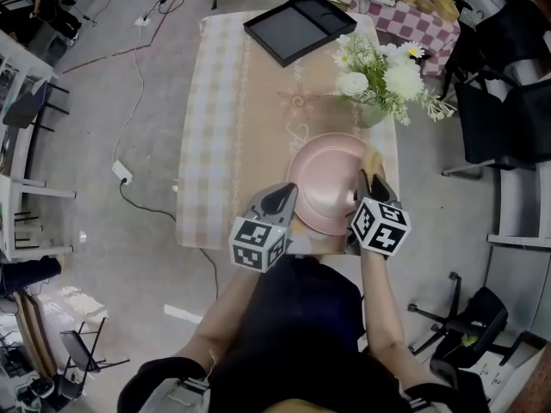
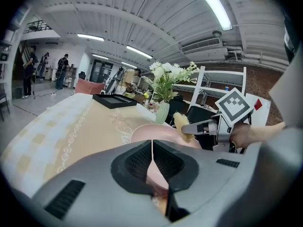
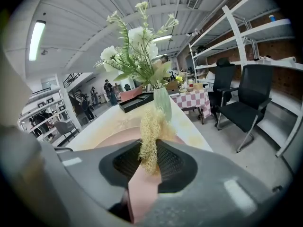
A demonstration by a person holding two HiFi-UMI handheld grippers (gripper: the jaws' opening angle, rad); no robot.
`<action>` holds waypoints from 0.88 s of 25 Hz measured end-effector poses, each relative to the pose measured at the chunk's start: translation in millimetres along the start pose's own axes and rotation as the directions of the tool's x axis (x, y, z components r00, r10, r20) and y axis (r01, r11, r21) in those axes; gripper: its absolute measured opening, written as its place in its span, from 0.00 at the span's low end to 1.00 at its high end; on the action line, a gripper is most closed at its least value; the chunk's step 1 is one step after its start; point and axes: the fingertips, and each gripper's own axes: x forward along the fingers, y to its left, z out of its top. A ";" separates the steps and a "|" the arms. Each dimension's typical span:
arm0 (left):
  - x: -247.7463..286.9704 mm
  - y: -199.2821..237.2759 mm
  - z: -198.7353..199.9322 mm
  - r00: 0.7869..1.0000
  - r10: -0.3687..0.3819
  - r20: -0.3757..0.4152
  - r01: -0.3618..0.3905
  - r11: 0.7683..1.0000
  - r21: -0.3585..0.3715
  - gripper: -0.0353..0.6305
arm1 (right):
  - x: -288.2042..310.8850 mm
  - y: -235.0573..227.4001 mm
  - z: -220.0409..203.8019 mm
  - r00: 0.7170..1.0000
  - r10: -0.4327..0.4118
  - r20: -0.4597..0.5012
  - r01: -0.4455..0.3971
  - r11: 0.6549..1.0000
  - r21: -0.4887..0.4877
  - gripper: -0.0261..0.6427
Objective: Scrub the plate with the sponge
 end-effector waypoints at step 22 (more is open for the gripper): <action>4.5 7.8 1.7 1.000 0.010 0.009 -0.010 1.000 -0.024 0.08 | 33.2 -4.8 -8.1 0.984 -0.122 -0.132 0.122 0.993 -0.013 0.17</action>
